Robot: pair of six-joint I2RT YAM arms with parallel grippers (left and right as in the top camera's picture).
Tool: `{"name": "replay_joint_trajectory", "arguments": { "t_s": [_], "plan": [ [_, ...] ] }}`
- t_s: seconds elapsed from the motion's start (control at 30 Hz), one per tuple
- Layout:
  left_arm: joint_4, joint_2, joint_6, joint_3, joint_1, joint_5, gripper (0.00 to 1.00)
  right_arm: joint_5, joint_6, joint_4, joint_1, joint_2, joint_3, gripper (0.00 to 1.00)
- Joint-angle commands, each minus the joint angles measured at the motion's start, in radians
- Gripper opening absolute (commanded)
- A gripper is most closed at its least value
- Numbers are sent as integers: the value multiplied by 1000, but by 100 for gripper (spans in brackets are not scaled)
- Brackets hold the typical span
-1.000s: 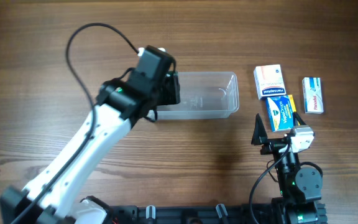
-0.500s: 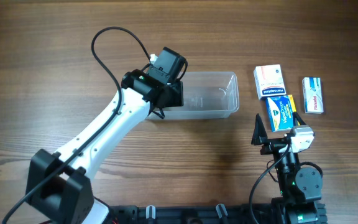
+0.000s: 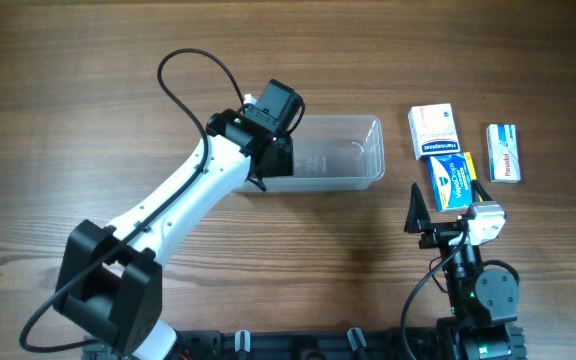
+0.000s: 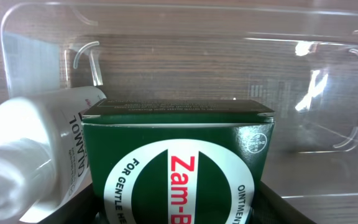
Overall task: Pack container
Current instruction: 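Lift the green box and carry it over the container, then lower the green box into the container beside the tube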
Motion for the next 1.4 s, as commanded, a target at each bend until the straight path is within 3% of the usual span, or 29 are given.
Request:
{"name": "replay_joint_trajectory", "arguments": {
  "t_s": [0.0,0.83,1.1,1.37],
  "plan": [
    [-1,21,-19,16,-4,-21,43,-15,-10,5,0,-3,-2,100],
    [-24,21,-56,16,-4,-94,43,-15,-11,5,0,-3,-2,100],
    [-24,21,-56,16,-5,-94,60,-15,-11,5,0,-3,-2,100],
    [-32,21,-56,16,-4,-94,64,-15,-10,5,0,-3,-2,100]
  ]
}}
